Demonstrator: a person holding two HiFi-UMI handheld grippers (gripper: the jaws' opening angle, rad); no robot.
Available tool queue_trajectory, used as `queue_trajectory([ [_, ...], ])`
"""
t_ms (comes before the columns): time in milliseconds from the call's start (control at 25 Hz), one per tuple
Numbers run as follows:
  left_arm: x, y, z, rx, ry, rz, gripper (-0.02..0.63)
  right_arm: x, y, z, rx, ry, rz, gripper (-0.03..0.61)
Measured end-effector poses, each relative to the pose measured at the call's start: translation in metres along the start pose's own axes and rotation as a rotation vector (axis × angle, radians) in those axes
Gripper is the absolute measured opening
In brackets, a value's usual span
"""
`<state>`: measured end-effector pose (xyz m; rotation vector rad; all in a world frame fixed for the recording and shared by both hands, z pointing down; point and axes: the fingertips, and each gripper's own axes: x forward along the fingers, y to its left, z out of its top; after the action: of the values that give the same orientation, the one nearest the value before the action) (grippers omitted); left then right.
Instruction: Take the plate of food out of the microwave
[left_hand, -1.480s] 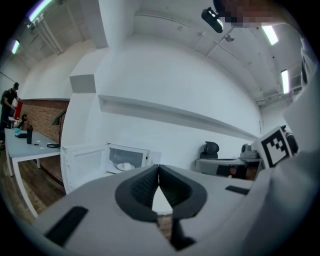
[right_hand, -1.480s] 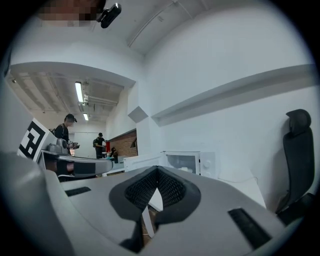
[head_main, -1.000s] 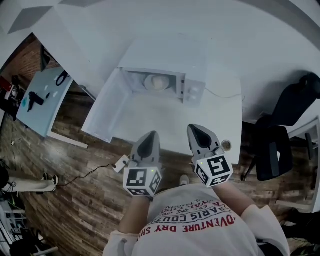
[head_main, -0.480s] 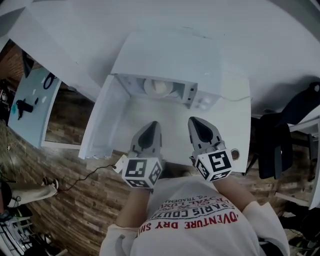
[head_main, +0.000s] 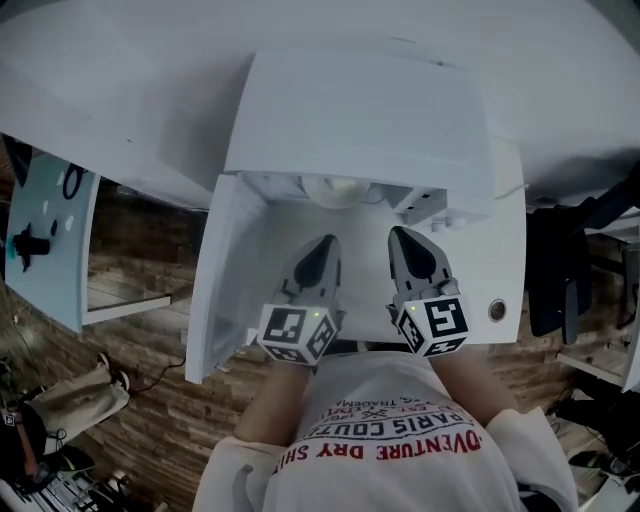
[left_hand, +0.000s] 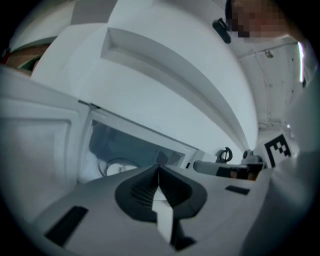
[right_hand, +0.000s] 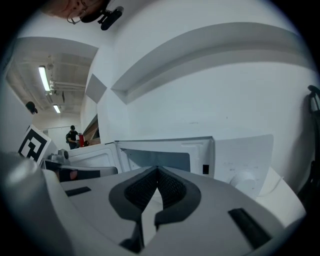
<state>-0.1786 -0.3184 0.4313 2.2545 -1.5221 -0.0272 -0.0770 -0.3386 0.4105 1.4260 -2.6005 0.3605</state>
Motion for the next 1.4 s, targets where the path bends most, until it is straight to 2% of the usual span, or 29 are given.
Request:
queue_trajectory([
  [120, 0.012, 0.025, -0.017, -0.166, -0.021, -0.008, 0.008, 0.017, 0.001, -0.014, -0.004, 0.030, -0.011, 0.003],
  [240, 0.028, 0.052, -0.032, -0.368, -0.035, 0.005, 0.016, 0.031, 0.001, -0.026, -0.008, 0.056, -0.016, 0.003],
  [320, 0.039, 0.066, -0.044, -0.504, -0.031, 0.010, 0.093, 0.038, 0.002, -0.035, -0.012, 0.075, -0.014, 0.003],
  [360, 0.044, 0.072, -0.050, -0.564, -0.023, 0.014, 0.101, 0.040, 0.002, -0.039, -0.013, 0.085, -0.011, 0.003],
  [520, 0.068, 0.085, -0.074, -0.763, 0.013, 0.018, 0.123, 0.052, 0.003, -0.053, -0.020, 0.116, 0.006, 0.003],
  [720, 0.093, 0.092, -0.088, -0.972, -0.002, 0.000, 0.123, 0.063, 0.001, -0.065, -0.017, 0.138, 0.015, 0.003],
  [800, 0.100, 0.094, -0.089, -1.013, -0.016, -0.004, 0.123, 0.066, 0.000, -0.071, -0.015, 0.150, 0.014, 0.003],
  [1000, 0.110, 0.098, -0.088, -1.030, -0.017, 0.014, 0.118, 0.070, -0.009, -0.082, -0.010, 0.174, -0.006, 0.003],
  [1080, 0.110, 0.099, -0.091, -1.054, -0.002, 0.023, 0.057, 0.069, -0.012, -0.083, -0.011, 0.179, -0.016, 0.003],
  [1200, 0.109, 0.099, -0.093, -1.077, 0.007, 0.021, 0.051, 0.067, -0.015, -0.084, -0.015, 0.186, -0.025, 0.003],
  [1400, 0.105, 0.102, -0.089, -1.134, -0.029, 0.028, 0.019, 0.061, -0.018, -0.085, -0.025, 0.193, -0.031, 0.003],
])
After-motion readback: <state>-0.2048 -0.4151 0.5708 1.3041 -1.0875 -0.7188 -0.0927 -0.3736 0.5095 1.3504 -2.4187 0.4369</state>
